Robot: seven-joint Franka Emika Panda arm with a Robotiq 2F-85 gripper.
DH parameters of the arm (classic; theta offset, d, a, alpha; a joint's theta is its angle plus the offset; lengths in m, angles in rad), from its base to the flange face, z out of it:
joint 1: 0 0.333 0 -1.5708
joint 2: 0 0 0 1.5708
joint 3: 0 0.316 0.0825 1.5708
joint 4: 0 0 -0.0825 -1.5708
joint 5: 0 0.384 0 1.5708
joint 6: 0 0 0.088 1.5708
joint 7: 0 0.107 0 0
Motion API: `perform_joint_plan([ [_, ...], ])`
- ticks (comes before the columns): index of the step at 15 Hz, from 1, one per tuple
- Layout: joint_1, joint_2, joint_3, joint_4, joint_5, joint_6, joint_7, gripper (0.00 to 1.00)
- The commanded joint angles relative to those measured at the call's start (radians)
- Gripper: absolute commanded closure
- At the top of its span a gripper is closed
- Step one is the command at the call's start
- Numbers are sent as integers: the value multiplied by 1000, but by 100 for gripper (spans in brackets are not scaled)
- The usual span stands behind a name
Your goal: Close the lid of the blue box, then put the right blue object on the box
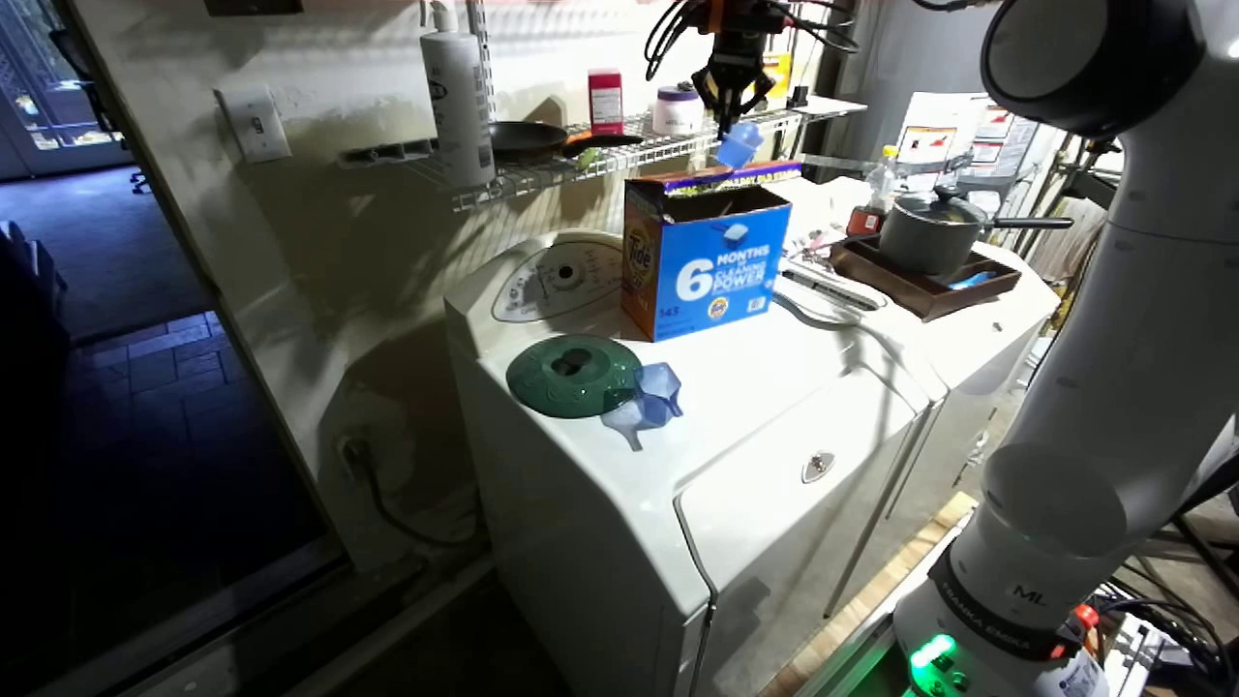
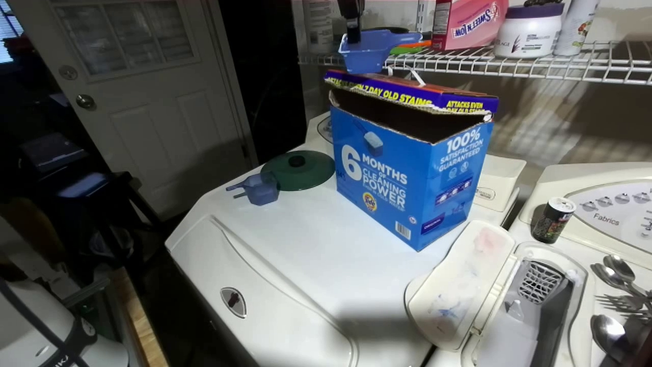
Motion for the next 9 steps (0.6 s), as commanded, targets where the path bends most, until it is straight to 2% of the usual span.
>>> perform_joint_plan([
  [1,-9,87,-16,129,41,-55,19,99],
  [9,-47,211,-27,248,80,-119,15,99],
])
